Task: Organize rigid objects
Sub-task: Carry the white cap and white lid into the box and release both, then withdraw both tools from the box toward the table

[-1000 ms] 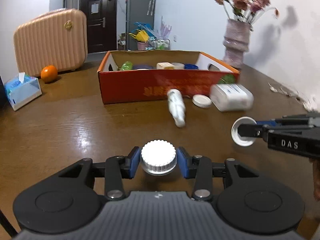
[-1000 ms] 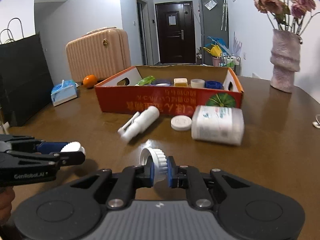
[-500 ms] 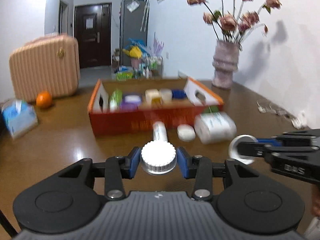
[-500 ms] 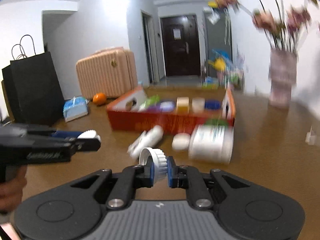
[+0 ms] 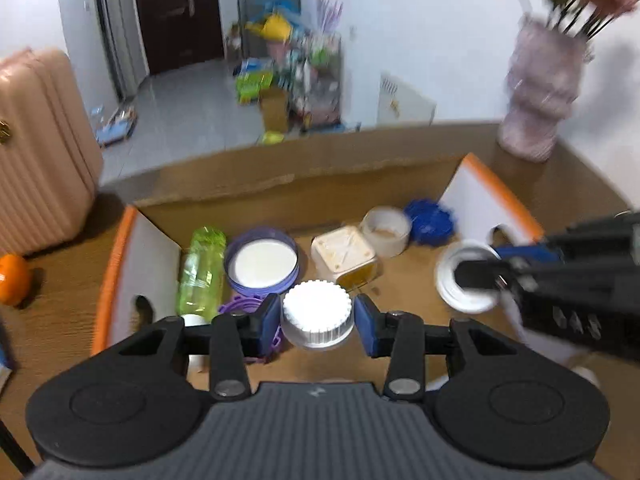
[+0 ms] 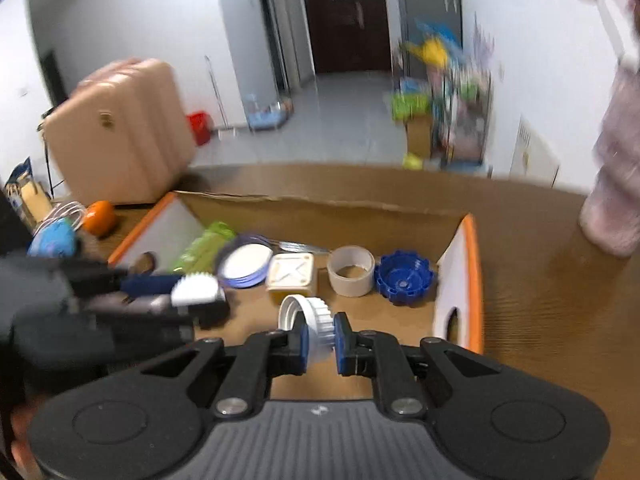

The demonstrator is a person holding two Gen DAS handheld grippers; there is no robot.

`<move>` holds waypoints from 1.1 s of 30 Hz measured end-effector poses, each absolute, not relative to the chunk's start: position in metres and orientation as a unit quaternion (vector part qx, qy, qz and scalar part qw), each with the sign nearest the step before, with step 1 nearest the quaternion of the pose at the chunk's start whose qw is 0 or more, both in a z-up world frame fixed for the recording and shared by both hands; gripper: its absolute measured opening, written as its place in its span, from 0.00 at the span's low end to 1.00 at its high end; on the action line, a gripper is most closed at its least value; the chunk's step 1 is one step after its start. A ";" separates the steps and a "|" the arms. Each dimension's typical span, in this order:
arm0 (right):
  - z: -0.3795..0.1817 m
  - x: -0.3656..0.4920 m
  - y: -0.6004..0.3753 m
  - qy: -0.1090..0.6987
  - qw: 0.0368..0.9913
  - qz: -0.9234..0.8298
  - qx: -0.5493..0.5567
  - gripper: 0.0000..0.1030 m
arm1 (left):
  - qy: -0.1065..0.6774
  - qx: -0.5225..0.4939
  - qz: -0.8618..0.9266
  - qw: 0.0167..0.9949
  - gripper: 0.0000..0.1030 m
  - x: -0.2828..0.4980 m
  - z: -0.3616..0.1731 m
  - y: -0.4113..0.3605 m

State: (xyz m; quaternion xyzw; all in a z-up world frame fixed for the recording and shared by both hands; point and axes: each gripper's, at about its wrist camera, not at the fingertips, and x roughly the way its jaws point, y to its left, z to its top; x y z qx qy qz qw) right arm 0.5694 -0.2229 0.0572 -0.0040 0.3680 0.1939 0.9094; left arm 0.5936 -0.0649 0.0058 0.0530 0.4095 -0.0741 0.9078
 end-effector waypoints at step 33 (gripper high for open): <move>0.106 0.454 -0.242 0.282 0.941 0.168 -0.081 0.48 | 0.274 0.000 -0.052 0.960 0.72 0.395 0.088 0.009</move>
